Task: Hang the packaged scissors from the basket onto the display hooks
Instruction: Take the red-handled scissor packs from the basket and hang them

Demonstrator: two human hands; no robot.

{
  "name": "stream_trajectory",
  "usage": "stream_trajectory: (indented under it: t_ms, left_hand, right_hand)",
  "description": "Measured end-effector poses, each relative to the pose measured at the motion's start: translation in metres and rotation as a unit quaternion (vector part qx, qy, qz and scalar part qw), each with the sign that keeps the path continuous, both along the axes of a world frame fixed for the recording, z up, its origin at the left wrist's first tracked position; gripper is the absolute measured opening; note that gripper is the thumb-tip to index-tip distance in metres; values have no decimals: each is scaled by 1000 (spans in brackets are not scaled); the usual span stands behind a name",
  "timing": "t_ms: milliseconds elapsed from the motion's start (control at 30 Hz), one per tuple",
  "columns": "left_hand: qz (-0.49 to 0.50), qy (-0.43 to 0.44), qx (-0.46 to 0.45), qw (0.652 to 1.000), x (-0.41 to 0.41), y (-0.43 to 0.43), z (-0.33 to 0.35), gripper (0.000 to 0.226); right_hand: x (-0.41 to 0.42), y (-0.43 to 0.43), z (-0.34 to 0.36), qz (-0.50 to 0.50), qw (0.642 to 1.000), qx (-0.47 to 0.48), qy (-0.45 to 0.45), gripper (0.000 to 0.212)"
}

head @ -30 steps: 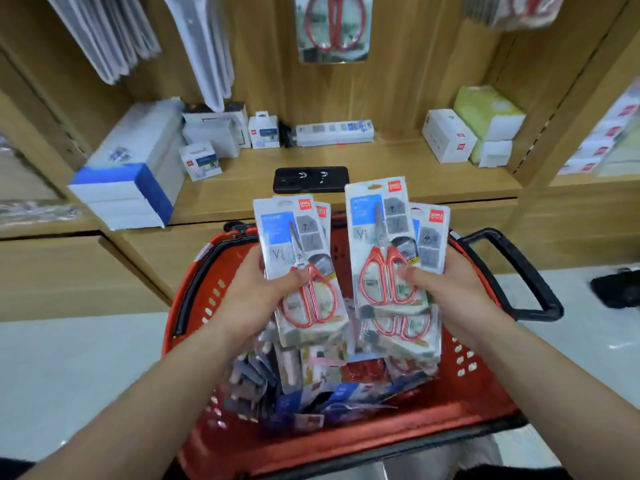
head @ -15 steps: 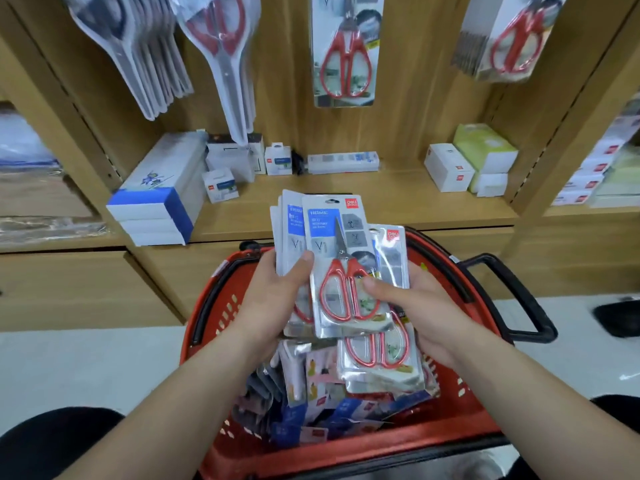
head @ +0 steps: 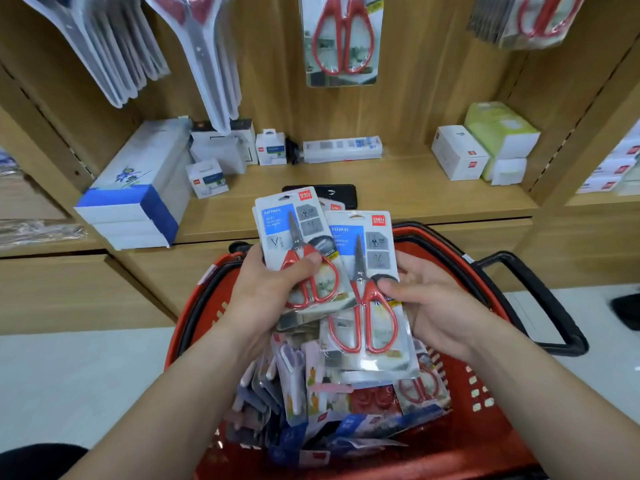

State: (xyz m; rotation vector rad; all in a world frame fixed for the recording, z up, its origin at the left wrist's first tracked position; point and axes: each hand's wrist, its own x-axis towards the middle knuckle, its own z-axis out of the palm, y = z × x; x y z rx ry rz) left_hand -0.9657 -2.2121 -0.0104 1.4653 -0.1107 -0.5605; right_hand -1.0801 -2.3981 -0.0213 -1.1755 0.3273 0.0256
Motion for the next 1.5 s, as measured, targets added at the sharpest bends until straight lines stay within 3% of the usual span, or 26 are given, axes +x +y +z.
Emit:
stream_trajectory:
  t_ms: [133,300,500,700,800,933,1067,1267,1500]
  left_hand:
    - [-3,-15,-7,1000,3,-3,2,42]
    - [-24,-17,-2,1000,-12,-8,-5,48]
    - [-25,-35,2,999,-23,-6,-8,41]
    - [-1,1,-13,1000,-22,5,-2,39]
    - [2,4,-14,1000,-23,7,-1,38]
    - [6,6,-17,1000,-23,8,0,40]
    - [6,-2,-19,1000,-24,9,-2,37]
    - [-36,-13,-11,999,-32,2,-4,35]
    - [-16,20,-28,999,-27,0,-4,32]
  right_hand:
    - [11,-3,-7,-119,990,-69,22,35]
    - [11,18,-10,-209,975,-81,1,32]
    - [11,28,-7,-182,977,-106,16,17]
    - [1,19,1,-124,971,-202,35,25]
    - [-3,22,-5,-158,968,-187,51,35]
    - [-8,22,-5,-214,958,-189,18,19]
    - [-9,16,1,-272,953,-130,2,26]
    - [-9,25,-1,-186,972,-144,21,25]
    - [-6,22,3,-250,963,-95,36,18]
